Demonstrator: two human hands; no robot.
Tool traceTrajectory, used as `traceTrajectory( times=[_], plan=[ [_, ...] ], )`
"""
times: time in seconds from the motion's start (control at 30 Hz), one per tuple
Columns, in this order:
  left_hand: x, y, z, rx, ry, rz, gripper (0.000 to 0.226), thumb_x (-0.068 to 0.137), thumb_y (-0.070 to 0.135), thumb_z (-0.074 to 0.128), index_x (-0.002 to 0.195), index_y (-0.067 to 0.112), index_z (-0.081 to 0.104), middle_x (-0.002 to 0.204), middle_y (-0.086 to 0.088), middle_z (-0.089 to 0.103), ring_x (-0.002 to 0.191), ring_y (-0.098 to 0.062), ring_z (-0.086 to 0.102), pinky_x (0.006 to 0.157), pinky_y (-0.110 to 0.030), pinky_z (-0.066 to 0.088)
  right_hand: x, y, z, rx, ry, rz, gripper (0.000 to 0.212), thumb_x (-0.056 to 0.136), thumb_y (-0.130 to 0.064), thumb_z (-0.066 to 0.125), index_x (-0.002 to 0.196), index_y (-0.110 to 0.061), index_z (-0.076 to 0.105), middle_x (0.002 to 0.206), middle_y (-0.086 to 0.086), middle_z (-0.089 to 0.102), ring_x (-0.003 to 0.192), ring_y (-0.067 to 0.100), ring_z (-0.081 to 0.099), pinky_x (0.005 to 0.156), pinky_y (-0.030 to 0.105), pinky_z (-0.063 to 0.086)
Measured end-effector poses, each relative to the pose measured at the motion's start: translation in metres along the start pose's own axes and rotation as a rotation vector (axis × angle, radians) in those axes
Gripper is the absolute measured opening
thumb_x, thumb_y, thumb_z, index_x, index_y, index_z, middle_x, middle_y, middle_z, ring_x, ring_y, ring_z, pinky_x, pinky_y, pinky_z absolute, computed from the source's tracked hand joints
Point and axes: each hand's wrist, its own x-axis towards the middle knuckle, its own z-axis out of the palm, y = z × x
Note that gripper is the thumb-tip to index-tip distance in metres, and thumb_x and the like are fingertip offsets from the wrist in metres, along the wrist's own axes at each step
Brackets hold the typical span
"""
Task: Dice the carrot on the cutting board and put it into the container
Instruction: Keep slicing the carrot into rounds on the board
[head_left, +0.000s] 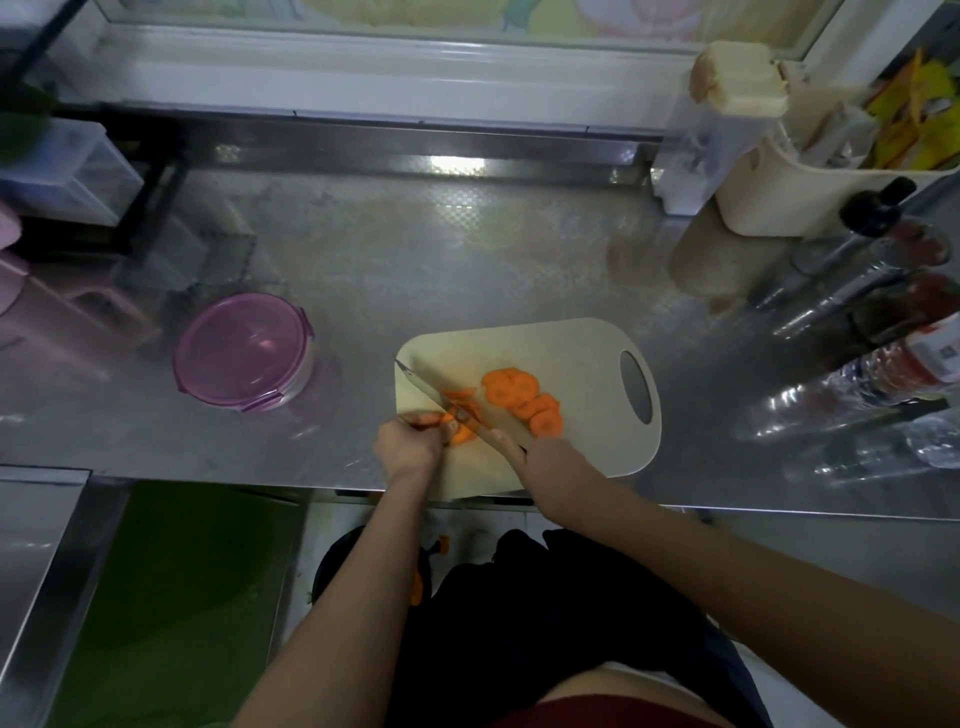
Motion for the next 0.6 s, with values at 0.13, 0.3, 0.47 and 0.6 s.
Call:
traceTrajectory(
  times=[0.13,0.3,0.47,0.6],
  plan=[
    [0.0,0.002,-0.001,0.023,0.002,-0.005,0.025,0.071,0.016,0.08,0.094,0.008,0.072,0.101,-0.008,0.07,0.1,-0.021,0.061,0.076,-0.02,0.039,0.002,0.002,0.013,0.06,0.034,-0.068,0.049,0.098,-0.048,0.025,0.139,-0.024,0.036,0.104,0.017,0.061,0.097,0.038,0.057,0.075,0.032,0.035],
    [0.003,0.002,-0.001,0.044,-0.015,0.006,0.023,0.073,0.013,0.077,0.094,0.005,0.071,0.097,-0.008,0.069,0.097,-0.02,0.061,0.076,-0.024,0.042,0.027,-0.003,0.028,0.183,0.1,0.019,0.051,0.094,-0.054,0.036,0.136,-0.026,0.041,0.115,0.014,0.062,0.107,0.035,0.057,0.09,0.037,0.044],
    [-0.001,0.004,-0.002,0.036,-0.009,0.034,0.014,0.076,0.004,0.069,0.09,0.003,0.072,0.099,-0.013,0.07,0.096,-0.02,0.062,0.074,-0.019,0.04,0.038,-0.016,0.026,0.254,0.067,-0.086,0.046,0.096,-0.041,0.042,0.13,-0.01,0.05,0.125,0.012,0.058,0.116,0.029,0.054,0.097,0.037,0.043],
    [-0.004,0.005,-0.002,0.033,-0.012,0.038,0.017,0.077,0.008,0.071,0.093,0.003,0.072,0.1,-0.011,0.07,0.097,-0.018,0.061,0.071,-0.017,0.037,0.044,-0.019,0.025,0.213,0.047,-0.057,0.047,0.097,-0.043,0.038,0.123,-0.007,0.054,0.119,0.015,0.061,0.111,0.032,0.057,0.089,0.034,0.043]
  ],
)
